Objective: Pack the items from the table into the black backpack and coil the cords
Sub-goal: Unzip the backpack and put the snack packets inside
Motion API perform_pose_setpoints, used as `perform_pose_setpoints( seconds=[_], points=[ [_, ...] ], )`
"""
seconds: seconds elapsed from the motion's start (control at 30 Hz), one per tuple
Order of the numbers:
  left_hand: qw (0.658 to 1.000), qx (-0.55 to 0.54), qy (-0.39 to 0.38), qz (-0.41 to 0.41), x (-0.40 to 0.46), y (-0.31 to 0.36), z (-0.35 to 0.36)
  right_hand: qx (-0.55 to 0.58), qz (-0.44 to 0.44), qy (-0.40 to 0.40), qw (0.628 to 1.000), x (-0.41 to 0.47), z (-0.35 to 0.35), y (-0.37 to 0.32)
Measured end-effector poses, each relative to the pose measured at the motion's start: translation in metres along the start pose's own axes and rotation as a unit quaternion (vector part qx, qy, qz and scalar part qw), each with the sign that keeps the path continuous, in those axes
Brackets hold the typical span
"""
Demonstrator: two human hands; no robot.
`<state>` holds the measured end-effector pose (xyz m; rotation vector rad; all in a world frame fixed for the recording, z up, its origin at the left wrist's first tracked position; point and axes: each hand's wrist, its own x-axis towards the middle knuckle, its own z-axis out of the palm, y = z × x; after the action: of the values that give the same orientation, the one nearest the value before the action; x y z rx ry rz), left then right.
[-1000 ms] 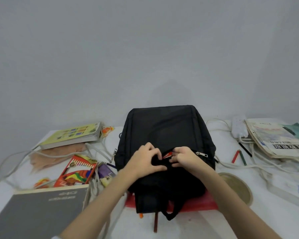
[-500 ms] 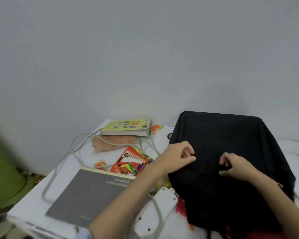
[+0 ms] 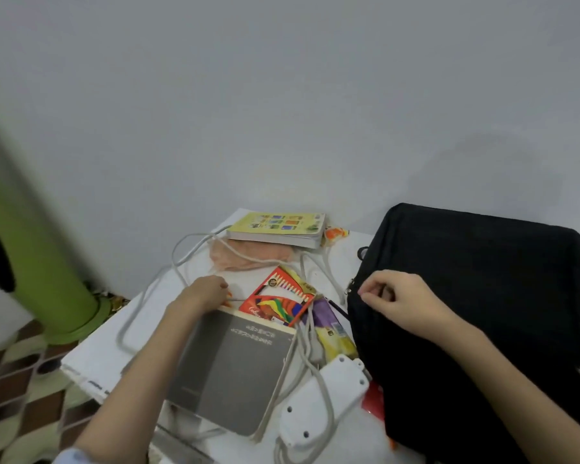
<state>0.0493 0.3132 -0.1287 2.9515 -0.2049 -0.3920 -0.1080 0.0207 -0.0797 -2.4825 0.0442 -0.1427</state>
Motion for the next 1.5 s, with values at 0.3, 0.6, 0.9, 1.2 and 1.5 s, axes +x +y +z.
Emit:
perform_pose_setpoints(
  seconds=[0.3, 0.6, 0.9, 1.2, 1.5],
  points=[
    [0.99, -0.1, 0.1, -0.006, -0.005, 0.011, -0.003, -0.175, 0.005, -0.092, 0.98, 0.01, 0.058, -0.017],
    [0.83, -0.394, 0.383, 0.098, -0.027, 0.021, -0.009, -0.163, 0.039, 0.015, 0.986, 0.0, 0.084, -0.019],
    [0.73, -0.539, 0.384, 0.168, -0.074, 0.077, -0.042, 0.357, 0.164, 0.154, 0.907, -0.022, -0.006, -0.011],
    [0.834, -0.445, 0.034, 0.325, -0.089, 0.191, 0.011, 0.489, 0.112, 0.188, 0.844, -0.104, -0.078, 0.054],
    [0.907, -0.157, -0.138, 0.365, -0.084, 0.238, 0.041, 0.117, 0.234, 0.014, 0.965, -0.122, -0.053, 0.075]
  ],
)
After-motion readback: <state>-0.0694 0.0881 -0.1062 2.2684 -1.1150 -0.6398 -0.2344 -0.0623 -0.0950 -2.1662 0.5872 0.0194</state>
